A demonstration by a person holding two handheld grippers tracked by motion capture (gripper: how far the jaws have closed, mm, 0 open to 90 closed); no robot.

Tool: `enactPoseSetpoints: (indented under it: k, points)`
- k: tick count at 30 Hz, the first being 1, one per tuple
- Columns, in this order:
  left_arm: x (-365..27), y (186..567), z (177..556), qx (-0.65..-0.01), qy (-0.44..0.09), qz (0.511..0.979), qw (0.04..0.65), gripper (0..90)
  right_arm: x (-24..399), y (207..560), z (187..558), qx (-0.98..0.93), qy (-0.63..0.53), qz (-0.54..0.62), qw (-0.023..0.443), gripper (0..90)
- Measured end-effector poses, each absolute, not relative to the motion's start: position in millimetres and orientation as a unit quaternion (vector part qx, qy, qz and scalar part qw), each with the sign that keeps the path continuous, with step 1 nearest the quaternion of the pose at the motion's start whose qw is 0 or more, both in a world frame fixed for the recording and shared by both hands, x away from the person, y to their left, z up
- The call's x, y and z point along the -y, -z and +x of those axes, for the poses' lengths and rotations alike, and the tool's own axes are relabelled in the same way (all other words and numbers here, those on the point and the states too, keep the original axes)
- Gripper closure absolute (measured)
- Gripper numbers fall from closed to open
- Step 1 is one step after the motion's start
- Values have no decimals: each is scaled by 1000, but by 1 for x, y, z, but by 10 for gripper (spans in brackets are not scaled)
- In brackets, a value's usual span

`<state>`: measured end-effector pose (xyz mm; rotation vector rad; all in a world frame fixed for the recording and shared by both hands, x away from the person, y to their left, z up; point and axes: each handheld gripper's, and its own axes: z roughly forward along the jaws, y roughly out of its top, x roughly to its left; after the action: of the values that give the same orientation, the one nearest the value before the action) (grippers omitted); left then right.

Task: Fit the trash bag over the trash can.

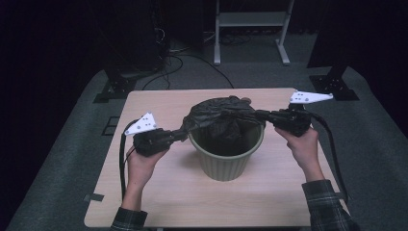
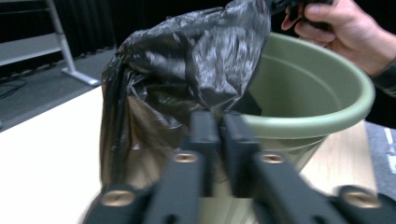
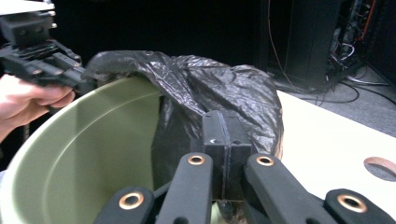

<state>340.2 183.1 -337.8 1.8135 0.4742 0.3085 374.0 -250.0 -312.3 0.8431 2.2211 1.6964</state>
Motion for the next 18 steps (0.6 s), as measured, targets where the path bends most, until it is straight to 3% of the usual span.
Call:
enactPoseSetpoints:
  k: [18]
  points:
    - [-195, 342, 301, -183, -90, 792, 575, 897, 272, 335, 300, -754, -597, 258, 88, 900]
